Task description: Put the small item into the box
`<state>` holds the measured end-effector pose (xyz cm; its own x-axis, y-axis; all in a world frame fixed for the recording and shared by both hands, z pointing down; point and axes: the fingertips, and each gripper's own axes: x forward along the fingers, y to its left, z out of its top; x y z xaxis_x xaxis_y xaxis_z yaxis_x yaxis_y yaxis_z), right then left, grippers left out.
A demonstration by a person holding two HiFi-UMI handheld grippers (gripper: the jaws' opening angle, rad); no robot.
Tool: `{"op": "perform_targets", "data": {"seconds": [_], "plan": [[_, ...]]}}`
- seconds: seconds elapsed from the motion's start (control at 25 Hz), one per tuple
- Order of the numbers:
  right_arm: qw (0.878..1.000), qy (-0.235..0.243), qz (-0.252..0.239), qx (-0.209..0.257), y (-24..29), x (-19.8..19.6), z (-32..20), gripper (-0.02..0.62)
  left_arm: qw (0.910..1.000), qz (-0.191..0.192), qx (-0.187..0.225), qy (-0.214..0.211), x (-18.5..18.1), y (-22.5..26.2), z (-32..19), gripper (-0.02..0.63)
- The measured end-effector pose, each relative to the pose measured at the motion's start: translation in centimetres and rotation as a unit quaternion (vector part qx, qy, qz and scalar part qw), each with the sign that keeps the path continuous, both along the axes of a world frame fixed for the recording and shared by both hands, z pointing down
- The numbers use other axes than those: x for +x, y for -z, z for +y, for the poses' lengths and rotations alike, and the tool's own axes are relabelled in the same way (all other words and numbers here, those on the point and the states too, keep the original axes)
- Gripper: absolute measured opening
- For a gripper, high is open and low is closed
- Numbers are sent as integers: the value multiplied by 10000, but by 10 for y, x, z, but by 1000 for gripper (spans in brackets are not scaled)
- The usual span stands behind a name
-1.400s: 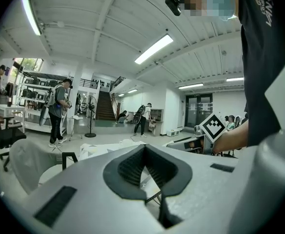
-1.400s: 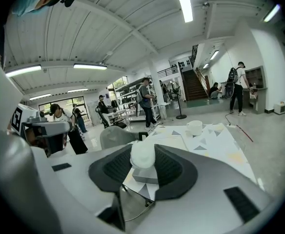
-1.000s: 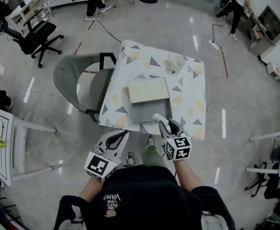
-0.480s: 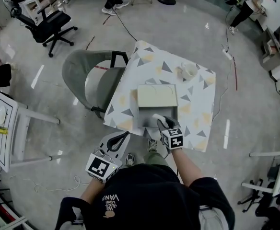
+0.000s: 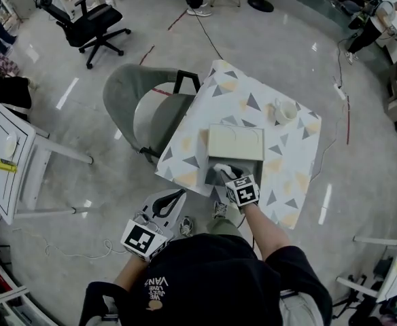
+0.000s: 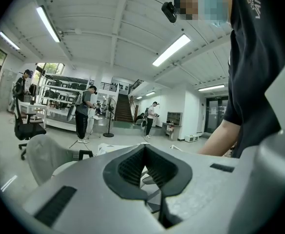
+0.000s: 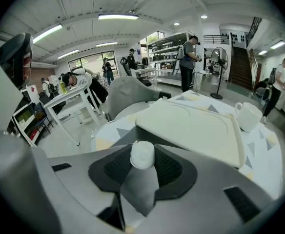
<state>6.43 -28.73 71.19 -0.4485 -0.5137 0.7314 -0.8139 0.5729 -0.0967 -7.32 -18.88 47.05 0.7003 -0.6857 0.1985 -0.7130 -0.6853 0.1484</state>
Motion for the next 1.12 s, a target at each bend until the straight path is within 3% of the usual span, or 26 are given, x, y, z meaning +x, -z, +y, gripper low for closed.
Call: {"op": "perform_targets", "data": {"seconds": [0.32, 0.56, 0.88, 1.12], "plan": [[9976, 475, 199, -473, -22, -4, -8, 127, 9997, -110, -33, 230, 0, 2, -12, 6], [9923, 1039, 387, -560, -26, -1, -6, 132, 9993, -163, -40, 330, 1, 2, -21, 6], [9866, 1345, 521, -759, -35, 10, -2, 140, 9994, -111, -79, 312, 8, 0, -29, 6], [9748, 1814, 867, -969, -46, 16, 0, 144, 9995, -70, -5, 306, 15, -3, -32, 6]]}}
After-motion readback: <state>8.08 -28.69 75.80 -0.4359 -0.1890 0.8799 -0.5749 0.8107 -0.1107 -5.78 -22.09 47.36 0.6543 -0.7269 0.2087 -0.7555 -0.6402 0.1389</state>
